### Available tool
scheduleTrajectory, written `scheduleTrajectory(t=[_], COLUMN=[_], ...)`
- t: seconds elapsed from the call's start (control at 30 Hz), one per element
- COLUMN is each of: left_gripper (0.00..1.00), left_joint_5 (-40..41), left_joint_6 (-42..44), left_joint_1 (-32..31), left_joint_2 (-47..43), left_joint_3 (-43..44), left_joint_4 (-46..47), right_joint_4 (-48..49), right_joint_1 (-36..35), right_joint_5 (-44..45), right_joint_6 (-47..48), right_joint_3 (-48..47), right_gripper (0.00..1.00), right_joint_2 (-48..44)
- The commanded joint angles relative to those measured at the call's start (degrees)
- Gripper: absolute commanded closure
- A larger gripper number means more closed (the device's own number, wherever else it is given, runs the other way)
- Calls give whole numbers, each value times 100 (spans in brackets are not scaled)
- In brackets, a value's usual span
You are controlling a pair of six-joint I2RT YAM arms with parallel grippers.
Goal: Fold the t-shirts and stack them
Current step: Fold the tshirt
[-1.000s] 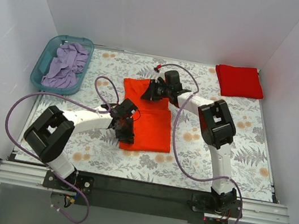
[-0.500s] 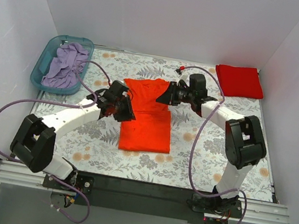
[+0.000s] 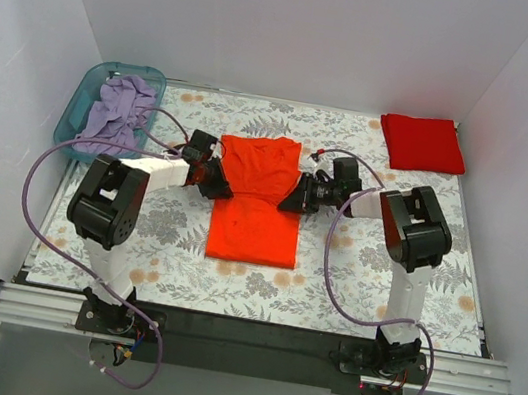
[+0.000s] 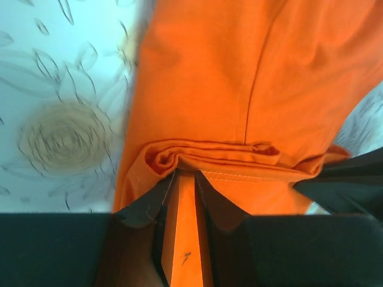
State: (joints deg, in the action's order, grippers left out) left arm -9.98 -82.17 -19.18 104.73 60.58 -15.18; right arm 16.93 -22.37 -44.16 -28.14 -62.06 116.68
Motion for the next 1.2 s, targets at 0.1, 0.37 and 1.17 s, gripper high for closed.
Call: scheduleTrajectory(t=[0.1, 0.37, 1.17], left_gripper=[84, 67, 77], left_joint_5=[-188, -672, -532], left_joint_6=[96, 500, -282], left_joint_1=[511, 608, -113], left_joint_2=[434, -531, -2545], left_joint_3=[-107, -195, -2630], left_joint_4=[305, -10, -1197], right_joint_4=[364, 381, 1357], right_joint_1=[461, 576, -339], right_joint_5=[-470, -752, -858], right_joint_6=[-157, -332, -991], right_joint_3=[-359, 62, 2796], right_gripper=[77, 76, 76], right_joint_2=[671, -461, -603])
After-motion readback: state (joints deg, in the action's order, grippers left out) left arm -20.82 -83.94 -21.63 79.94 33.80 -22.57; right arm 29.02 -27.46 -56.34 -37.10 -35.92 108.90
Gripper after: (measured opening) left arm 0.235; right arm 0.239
